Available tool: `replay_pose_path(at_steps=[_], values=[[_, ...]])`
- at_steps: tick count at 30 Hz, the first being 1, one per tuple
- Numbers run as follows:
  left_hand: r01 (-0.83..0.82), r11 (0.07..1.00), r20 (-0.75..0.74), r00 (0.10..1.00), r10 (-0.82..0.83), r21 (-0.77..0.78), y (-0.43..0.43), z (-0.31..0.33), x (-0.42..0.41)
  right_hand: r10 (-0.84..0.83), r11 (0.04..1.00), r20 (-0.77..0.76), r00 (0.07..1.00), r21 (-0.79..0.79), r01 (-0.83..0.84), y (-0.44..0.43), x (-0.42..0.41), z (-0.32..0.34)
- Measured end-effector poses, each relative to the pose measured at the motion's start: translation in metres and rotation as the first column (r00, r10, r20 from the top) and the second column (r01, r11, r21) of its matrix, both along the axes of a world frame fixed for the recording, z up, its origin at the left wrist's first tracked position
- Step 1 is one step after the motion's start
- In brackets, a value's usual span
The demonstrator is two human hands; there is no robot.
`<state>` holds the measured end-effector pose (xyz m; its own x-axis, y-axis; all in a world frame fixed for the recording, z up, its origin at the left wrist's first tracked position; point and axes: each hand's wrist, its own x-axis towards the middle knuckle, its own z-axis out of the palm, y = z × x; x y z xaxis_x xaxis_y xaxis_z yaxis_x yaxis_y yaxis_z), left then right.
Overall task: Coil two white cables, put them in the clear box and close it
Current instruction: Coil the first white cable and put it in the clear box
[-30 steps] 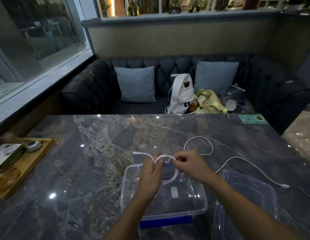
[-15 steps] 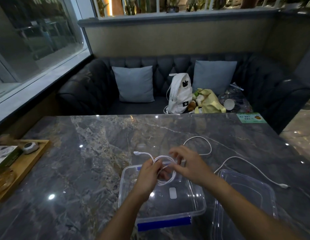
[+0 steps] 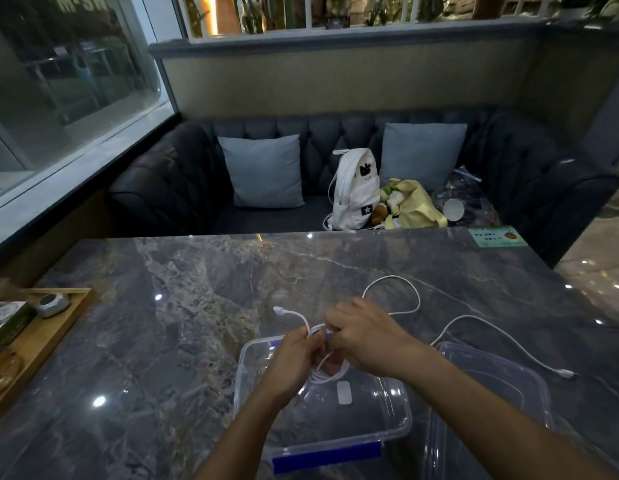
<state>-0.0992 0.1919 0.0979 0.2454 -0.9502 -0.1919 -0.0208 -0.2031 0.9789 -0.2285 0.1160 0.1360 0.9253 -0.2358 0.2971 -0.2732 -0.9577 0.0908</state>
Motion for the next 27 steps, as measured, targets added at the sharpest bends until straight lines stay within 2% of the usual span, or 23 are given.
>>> replay_pose_path(at_steps=[2,4,7,10,12,15,19,21,24,27], values=[[-0.011,1.000,-0.004,1.000,0.011,0.014,-0.001,-0.001,0.001,0.025,0.997,-0.005,1.000,0.068,-0.025,0.001,0.000,0.001],[-0.066,0.997,-0.074,0.995,0.068,0.034,-0.002,0.000,0.004,-0.022,0.980,0.099,0.995,0.197,0.002,-0.001,-0.002,-0.003],[-0.025,0.998,-0.145,0.989,0.034,0.065,-0.004,0.006,0.009,-0.215,0.858,0.295,0.931,0.512,0.036,-0.002,-0.002,-0.008],[0.041,0.996,-0.157,0.987,-0.027,0.082,-0.005,0.014,0.012,-0.353,0.763,0.436,0.828,0.646,-0.015,0.000,0.000,-0.011],[0.059,0.994,-0.127,0.991,-0.048,0.092,-0.006,0.017,0.012,-0.322,0.774,0.416,0.851,0.633,-0.017,0.000,0.000,-0.010],[0.101,0.993,-0.092,0.991,-0.095,0.067,-0.004,0.018,0.011,-0.214,0.871,0.325,0.921,0.490,0.030,-0.001,-0.001,-0.008],[0.150,0.987,-0.129,0.981,-0.142,0.058,-0.007,0.019,0.009,-0.225,0.924,0.373,0.900,0.376,0.075,0.001,0.002,-0.007],[0.152,0.987,-0.187,0.973,-0.139,0.059,-0.008,0.019,0.010,-0.258,0.909,0.414,0.873,0.410,0.074,0.000,0.004,-0.011],[0.121,0.991,-0.248,0.963,-0.103,0.060,-0.006,0.019,0.011,-0.475,0.742,0.469,0.744,0.668,0.053,0.000,0.008,-0.013],[0.035,0.998,-0.223,0.974,-0.023,0.052,-0.006,0.016,0.009,-0.710,0.478,0.381,0.592,0.879,0.008,-0.001,0.013,-0.014]])
